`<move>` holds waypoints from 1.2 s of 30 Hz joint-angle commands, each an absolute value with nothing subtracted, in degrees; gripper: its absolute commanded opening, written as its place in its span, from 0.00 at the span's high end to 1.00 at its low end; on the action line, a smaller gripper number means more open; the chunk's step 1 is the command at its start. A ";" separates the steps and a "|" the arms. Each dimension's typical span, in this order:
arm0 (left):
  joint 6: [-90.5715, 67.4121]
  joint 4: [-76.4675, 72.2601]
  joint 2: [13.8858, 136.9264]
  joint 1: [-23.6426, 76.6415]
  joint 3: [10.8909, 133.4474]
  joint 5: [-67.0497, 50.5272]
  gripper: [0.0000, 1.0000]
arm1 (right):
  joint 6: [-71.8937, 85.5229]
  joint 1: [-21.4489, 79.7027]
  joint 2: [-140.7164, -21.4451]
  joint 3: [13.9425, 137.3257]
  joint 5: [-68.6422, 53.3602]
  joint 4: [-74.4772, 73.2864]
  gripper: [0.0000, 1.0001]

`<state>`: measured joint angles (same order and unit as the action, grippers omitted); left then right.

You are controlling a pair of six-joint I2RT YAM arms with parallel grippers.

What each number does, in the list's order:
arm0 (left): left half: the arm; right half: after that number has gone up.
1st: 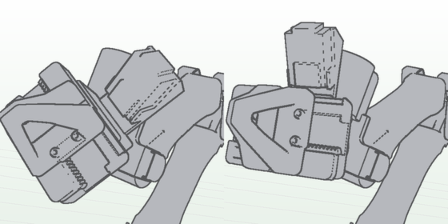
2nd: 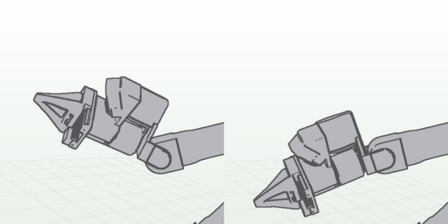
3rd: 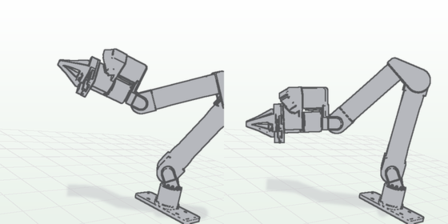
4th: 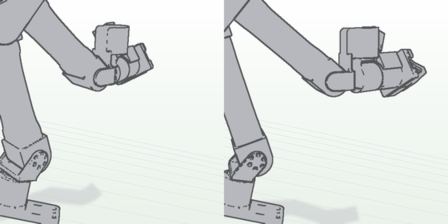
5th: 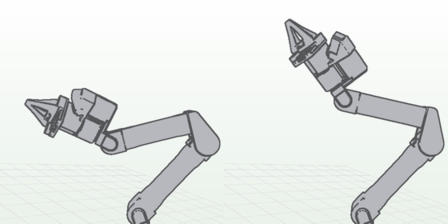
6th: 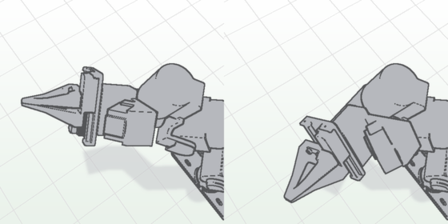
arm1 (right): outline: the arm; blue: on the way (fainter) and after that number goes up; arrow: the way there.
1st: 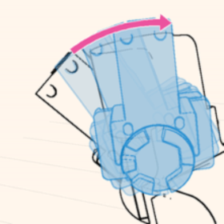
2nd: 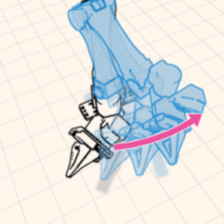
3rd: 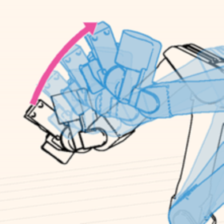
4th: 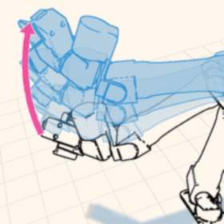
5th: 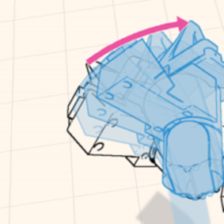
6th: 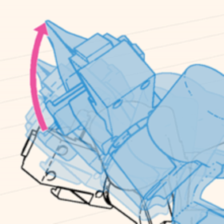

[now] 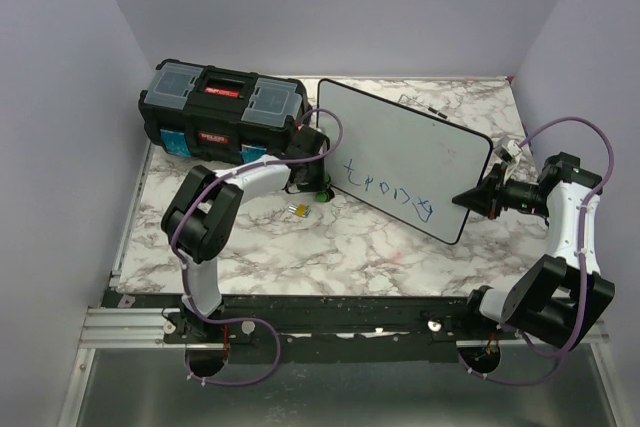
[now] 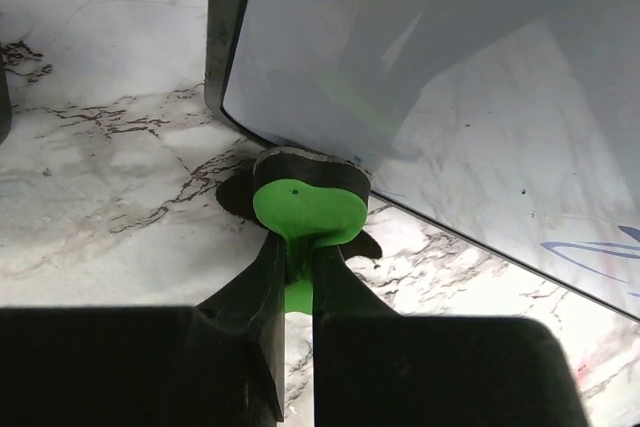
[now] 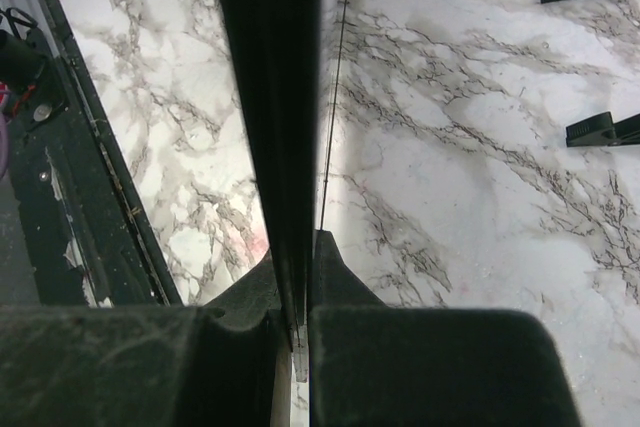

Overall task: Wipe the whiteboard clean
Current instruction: Erase the whiteboard at the center of the board.

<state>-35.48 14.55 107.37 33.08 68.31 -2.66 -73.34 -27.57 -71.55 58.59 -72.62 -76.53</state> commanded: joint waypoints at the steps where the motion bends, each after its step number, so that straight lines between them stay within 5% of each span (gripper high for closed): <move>1: -35.41 17.13 109.38 34.39 72.00 -5.80 1.00 | -72.95 -26.50 -70.05 58.62 -77.70 -81.25 0.99; 12: -39.93 13.73 109.76 42.18 70.21 -10.26 1.00 | -72.93 -26.48 -70.18 58.62 -77.70 -81.30 0.99; 24: -34.28 18.36 104.30 32.53 67.66 -3.41 1.00 | -73.41 -26.46 -69.17 59.28 -76.46 -81.34 0.99; 36: -29.15 20.14 105.20 34.13 71.35 -0.59 1.00 | -65.00 -26.46 -68.98 65.48 -72.19 -81.30 0.99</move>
<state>-31.64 19.75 105.54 32.53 68.71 -3.14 -68.66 -27.07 -69.91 62.59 -69.65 -78.98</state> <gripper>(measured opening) 0.060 0.060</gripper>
